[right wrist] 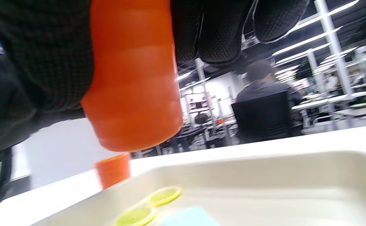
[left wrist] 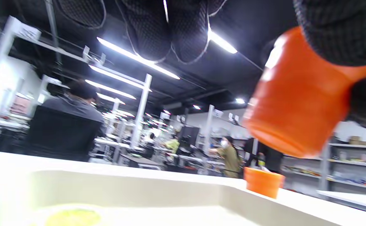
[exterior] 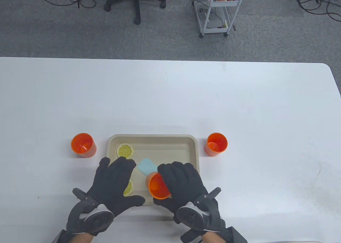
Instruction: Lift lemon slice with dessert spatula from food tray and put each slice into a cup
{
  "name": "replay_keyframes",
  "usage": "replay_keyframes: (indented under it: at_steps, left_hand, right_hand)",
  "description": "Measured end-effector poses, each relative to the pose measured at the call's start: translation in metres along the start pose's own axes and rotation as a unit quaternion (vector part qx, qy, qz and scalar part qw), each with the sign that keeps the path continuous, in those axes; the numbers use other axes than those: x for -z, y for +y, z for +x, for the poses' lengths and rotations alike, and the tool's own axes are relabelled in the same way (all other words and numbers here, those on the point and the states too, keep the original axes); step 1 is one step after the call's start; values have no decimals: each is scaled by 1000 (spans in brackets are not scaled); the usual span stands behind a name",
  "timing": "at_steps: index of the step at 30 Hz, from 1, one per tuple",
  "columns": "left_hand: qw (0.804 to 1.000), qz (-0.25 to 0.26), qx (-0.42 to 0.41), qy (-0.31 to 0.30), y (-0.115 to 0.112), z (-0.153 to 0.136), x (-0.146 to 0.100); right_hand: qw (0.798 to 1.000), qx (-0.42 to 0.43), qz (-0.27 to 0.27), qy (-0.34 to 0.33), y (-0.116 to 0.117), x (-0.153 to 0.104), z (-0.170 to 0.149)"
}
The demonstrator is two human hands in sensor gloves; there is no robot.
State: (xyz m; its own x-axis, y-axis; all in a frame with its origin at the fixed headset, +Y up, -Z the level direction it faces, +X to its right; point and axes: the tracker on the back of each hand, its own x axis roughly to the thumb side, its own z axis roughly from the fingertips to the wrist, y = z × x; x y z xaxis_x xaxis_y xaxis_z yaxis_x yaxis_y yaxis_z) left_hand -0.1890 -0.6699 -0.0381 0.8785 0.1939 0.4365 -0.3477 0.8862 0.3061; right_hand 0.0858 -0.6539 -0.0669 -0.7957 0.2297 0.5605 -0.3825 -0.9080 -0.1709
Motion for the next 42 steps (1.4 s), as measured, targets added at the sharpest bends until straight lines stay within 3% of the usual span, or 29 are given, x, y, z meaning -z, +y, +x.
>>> replay_keyframes:
  at_steps: [7, 14, 22, 27, 42]
  left_hand:
    - [993, 42, 23, 107, 11, -39, -5]
    - [985, 40, 26, 167, 10, -71, -11]
    - [982, 38, 29, 182, 5, -83, -14]
    - [982, 33, 32, 185, 6, -83, -13]
    - [980, 38, 31, 193, 5, -88, -14]
  right_hand:
    - [993, -45, -47, 103, -30, -7, -47]
    - [980, -90, 29, 173, -36, -13, -77]
    - [959, -92, 135, 233, -24, -14, -107]
    - [944, -74, 200, 253, -3, -13, -124]
    - [928, -85, 233, 278, 23, -14, -139]
